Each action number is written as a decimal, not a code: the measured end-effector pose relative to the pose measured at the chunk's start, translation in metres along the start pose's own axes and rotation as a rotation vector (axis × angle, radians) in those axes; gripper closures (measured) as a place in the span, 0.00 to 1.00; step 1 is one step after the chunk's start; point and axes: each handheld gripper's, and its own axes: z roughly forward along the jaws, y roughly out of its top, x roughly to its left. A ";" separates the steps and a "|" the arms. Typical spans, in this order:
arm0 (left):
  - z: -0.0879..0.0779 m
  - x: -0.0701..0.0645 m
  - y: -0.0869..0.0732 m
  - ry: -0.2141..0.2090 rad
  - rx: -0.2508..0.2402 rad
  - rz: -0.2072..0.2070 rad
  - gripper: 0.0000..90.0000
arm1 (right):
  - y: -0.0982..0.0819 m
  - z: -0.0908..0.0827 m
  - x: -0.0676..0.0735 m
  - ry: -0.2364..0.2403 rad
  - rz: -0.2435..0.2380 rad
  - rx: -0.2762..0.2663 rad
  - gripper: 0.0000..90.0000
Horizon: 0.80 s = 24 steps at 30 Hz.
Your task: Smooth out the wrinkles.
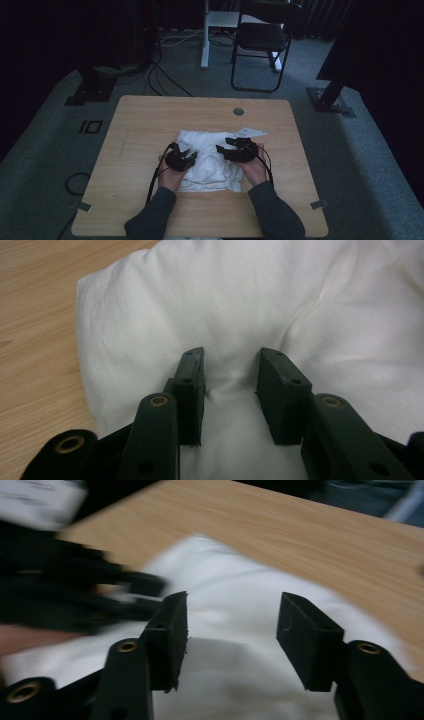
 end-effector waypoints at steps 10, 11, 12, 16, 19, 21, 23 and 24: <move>0.007 0.000 0.007 0.021 0.004 0.002 0.71 | -0.018 0.003 0.010 -0.039 -0.092 0.117 0.97; 0.007 0.001 0.007 0.024 0.003 0.003 0.71 | -0.021 -0.003 0.009 -0.042 -0.088 0.105 0.97; 0.008 0.001 0.007 0.026 0.001 0.003 0.71 | -0.023 -0.010 0.008 -0.042 -0.089 0.098 0.97; 0.007 0.002 0.008 0.015 -0.005 -0.005 0.71 | -0.038 -0.038 0.008 -0.038 -0.100 0.073 0.96; 0.006 0.000 0.008 0.012 -0.011 0.003 0.70 | -0.056 -0.048 0.009 -0.025 -0.090 0.091 0.93; 0.006 0.000 0.008 0.012 -0.012 0.004 0.70 | -0.071 -0.047 0.011 -0.026 -0.073 0.110 0.90; 0.006 0.000 0.008 0.010 -0.014 0.002 0.70 | -0.077 -0.046 0.011 -0.021 -0.058 0.117 0.88; 0.005 0.002 0.008 0.011 -0.012 -0.002 0.70 | -0.083 -0.046 0.011 -0.022 -0.048 0.127 0.85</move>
